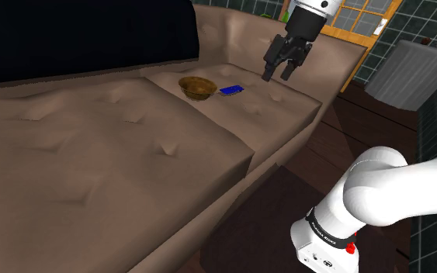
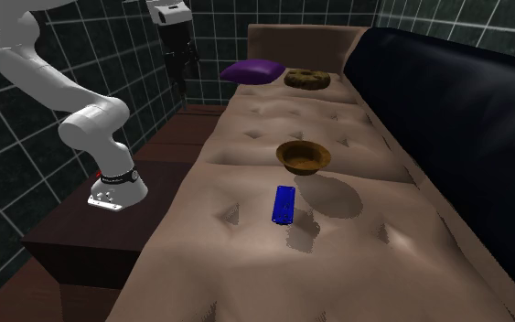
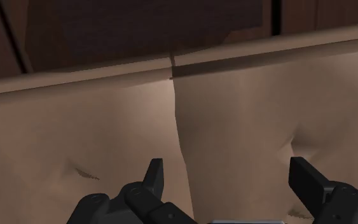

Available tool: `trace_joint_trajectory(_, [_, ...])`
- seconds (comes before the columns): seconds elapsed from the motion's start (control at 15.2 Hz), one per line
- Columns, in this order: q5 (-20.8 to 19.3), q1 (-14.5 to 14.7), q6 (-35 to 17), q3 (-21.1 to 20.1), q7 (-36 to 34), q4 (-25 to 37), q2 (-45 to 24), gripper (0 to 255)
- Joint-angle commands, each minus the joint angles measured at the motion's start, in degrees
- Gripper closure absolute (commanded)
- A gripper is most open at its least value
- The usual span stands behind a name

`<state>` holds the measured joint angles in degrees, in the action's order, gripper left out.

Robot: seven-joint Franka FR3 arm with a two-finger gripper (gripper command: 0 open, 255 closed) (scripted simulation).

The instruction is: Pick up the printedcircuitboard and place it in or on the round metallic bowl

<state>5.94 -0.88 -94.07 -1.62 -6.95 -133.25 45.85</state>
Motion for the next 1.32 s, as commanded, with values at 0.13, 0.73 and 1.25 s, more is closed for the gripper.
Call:
trace_joint_trajectory(0.13, [0.42,-1.52,-2.95,-1.41,-4.22,1.01,-3.98,0])
trace_joint_trajectory(0.73, [-0.42,-8.39,-13.22,-6.04,-23.26,8.84,-22.56,0])
trace_joint_trajectory(1.25, [-3.9,-13.19,-18.05,-6.9,-39.99,18.74,-38.47,0])
